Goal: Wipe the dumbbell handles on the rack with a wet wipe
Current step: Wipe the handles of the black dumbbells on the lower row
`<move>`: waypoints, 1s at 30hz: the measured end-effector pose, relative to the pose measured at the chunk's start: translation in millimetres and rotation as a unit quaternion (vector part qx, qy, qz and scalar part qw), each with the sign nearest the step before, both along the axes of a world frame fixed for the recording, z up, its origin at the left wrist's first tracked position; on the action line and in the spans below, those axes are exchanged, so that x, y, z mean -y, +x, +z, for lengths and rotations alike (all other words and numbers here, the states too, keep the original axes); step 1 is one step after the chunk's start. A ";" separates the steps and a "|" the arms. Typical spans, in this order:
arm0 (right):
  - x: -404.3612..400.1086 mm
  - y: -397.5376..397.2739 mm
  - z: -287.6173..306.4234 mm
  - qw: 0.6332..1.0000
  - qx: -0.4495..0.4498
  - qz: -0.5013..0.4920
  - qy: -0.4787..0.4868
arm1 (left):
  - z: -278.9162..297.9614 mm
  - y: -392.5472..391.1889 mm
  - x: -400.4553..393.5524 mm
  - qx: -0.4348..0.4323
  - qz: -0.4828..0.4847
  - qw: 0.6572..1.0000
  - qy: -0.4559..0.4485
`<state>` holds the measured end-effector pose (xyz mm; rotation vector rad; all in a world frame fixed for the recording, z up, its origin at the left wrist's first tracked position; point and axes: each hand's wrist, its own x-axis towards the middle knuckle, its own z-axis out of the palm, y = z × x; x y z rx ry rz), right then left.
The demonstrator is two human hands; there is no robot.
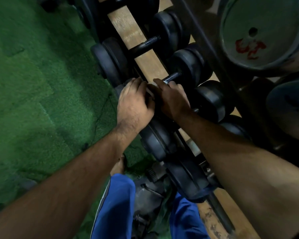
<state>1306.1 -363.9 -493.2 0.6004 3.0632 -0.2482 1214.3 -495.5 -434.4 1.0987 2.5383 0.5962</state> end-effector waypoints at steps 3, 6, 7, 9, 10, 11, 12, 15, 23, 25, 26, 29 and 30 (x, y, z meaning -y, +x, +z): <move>-8.2 -1.5 -7.1 0.994 0.042 -0.094 0.034 | -2.8 -5.6 8.7 -0.003 -0.007 1.000 0.002; 9.8 -11.7 -9.1 0.990 0.045 -0.132 0.014 | -5.7 -8.2 10.9 -0.009 -0.020 1.000 -0.014; 15.5 -14.6 -6.9 0.994 0.040 -0.101 -0.010 | -5.3 -9.0 10.1 -0.006 -0.022 1.000 -0.019; 16.8 -10.8 2.1 0.999 0.037 0.000 -0.015 | -3.9 -9.2 9.9 0.005 -0.025 0.999 -0.022; 11.0 -8.1 6.3 0.999 0.037 0.039 -0.002 | -3.2 -9.1 10.1 0.006 -0.024 1.000 -0.020; 4.2 -7.1 7.9 0.998 0.034 0.058 0.006 | -3.4 -8.8 10.7 0.004 -0.023 1.000 -0.016; 0.2 -6.8 10.6 0.998 0.023 0.064 0.012 | -4.0 -8.6 11.3 0.001 -0.021 1.000 -0.010; 2.0 -9.3 7.4 0.997 -0.017 0.072 -0.003 | -3.9 -6.5 10.5 -0.003 -0.017 1.000 -0.005; 21.5 -7.7 -3.2 0.992 -0.034 0.015 0.121 | -3.5 -4.6 8.9 -0.012 -0.012 1.000 -0.011; 20.3 -6.4 -2.7 0.993 -0.026 0.036 0.113 | -2.6 -5.5 8.8 -0.013 -0.013 1.000 -0.010; 16.0 -3.6 -2.7 0.992 -0.007 0.036 0.118 | -2.7 -6.6 9.3 -0.014 -0.015 1.000 -0.009; -1.3 -2.4 1.7 0.982 0.076 -0.061 0.161 | -3.5 -9.2 11.8 -0.022 -0.025 0.999 -0.003; -1.8 -6.3 2.6 0.978 0.085 -0.100 0.160 | -3.2 -8.9 12.4 -0.023 -0.022 0.999 -0.003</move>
